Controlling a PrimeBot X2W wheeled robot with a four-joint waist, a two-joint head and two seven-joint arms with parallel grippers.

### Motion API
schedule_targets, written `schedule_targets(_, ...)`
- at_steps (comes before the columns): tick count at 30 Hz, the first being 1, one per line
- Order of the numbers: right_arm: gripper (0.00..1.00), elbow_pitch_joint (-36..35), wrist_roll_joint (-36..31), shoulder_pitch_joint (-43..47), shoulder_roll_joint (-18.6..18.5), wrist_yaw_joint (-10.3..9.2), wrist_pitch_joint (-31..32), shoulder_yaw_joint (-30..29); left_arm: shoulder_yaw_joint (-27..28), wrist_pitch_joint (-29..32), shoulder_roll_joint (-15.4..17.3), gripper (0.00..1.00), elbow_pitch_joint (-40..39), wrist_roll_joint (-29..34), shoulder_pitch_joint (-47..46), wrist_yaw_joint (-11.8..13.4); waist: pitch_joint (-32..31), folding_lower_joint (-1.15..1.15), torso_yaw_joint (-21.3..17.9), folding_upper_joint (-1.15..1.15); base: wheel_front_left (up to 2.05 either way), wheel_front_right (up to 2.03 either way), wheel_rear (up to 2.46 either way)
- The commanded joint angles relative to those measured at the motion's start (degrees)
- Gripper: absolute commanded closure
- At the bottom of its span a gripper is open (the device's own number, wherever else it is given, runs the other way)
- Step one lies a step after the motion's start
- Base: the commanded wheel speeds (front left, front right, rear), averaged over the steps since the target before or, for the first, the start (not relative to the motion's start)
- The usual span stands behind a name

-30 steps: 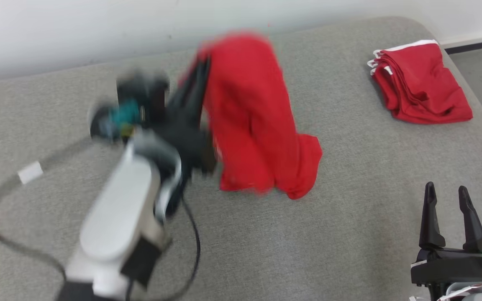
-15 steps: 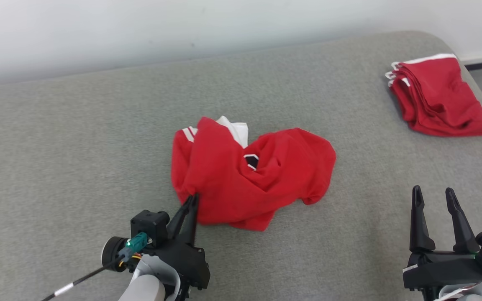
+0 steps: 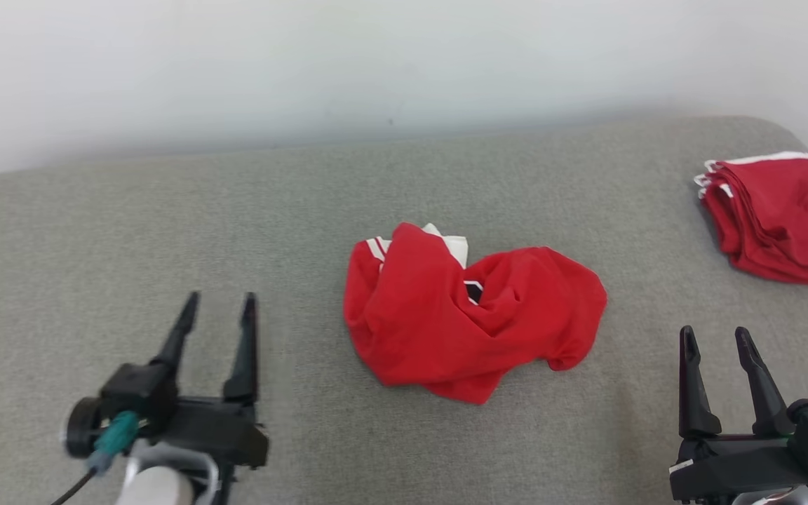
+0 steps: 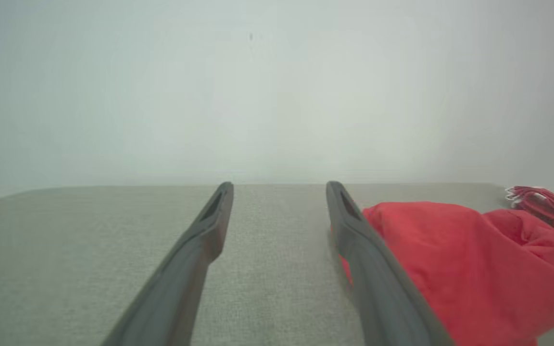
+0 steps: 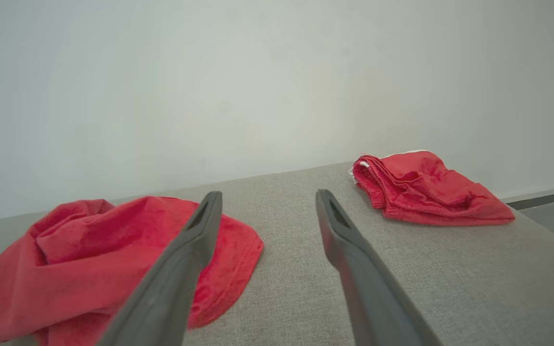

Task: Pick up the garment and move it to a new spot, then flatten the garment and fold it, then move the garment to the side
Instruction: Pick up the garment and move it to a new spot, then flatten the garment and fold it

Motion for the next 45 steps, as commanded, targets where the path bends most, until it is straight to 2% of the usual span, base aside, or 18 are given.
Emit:
schedule_targets(1, 0.00, -0.15, 0.12, 0.36, -0.37, -0.14, -0.27, 0.16, 1.45, -0.20, 0.74, 0.00, -1.70, 0.93, 1.85, 0.38, -1.78, 0.01, 1.98, 0.00, 0.00, 0.00, 0.00)
schedule_targets(6, 0.00, -0.12, 0.17, 1.16, -0.56, -0.14, -0.27, 0.95, 7.90, -0.22, 2.68, 0.00, -9.13, 2.54, 8.51, 0.55, -2.86, 0.01, 3.31, 0.00, 0.00, 0.00, 0.00)
schedule_targets(15, 0.00, -0.17, 0.41, 2.66, -1.07, -0.15, 0.04, 1.48, 12.92, -0.22, 0.52, 0.00, -15.56, 4.75, 18.35, -1.50, -3.33, 0.01, 4.06, 0.00, 0.00, 0.00, 0.00)
schedule_targets(26, 0.00, 0.47, 0.52, 4.08, -0.13, -0.15, 0.10, 1.53, 16.09, -0.22, -3.54, 0.00, -15.20, 7.43, 21.23, -4.32, -3.38, 0.01, 4.25, 0.00, 0.00, 0.00, 0.00)
schedule_targets(45, 0.00, 1.28, 1.22, 3.56, -0.45, -0.15, 0.05, 1.21, 18.58, -0.23, -5.66, 0.00, -13.73, 9.68, 20.34, -6.50, -2.88, 0.01, 3.82, 0.00, 0.00, 0.00, 0.00)
